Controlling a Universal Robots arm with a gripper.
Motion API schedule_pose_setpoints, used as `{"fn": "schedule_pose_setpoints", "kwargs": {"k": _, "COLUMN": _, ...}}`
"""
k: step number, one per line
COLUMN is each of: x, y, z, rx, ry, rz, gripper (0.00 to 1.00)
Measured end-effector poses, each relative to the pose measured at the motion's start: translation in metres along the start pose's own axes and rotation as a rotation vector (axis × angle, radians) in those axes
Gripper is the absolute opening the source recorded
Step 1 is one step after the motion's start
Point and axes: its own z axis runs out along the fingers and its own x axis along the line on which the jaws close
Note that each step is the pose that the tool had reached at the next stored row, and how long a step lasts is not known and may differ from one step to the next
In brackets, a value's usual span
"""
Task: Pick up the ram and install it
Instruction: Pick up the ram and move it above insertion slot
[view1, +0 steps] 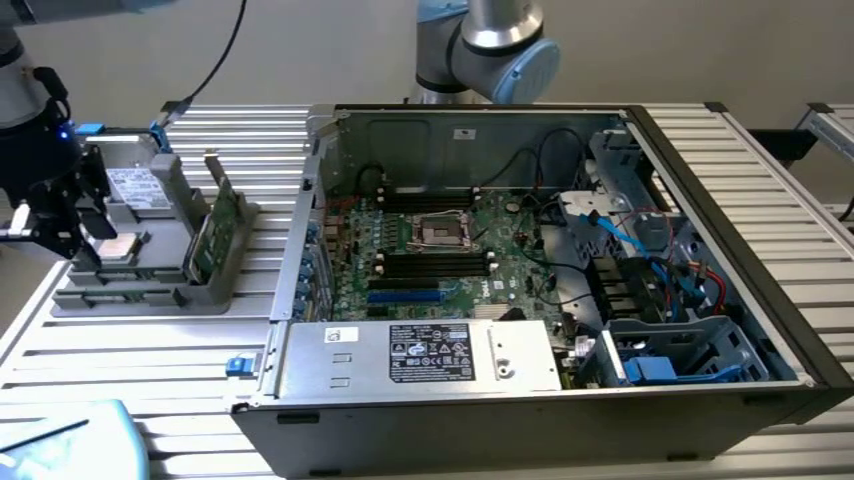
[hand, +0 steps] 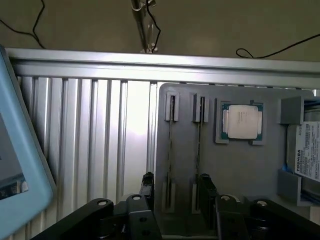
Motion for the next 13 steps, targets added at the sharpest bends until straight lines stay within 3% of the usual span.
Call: {"fn": "schedule_pose_setpoints", "kwargs": {"k": 13, "x": 0.006, "y": -0.0036, "z": 0.0234, "rx": 0.0000, "ry": 0.0000, "rz": 0.000, "gripper": 0.49}}
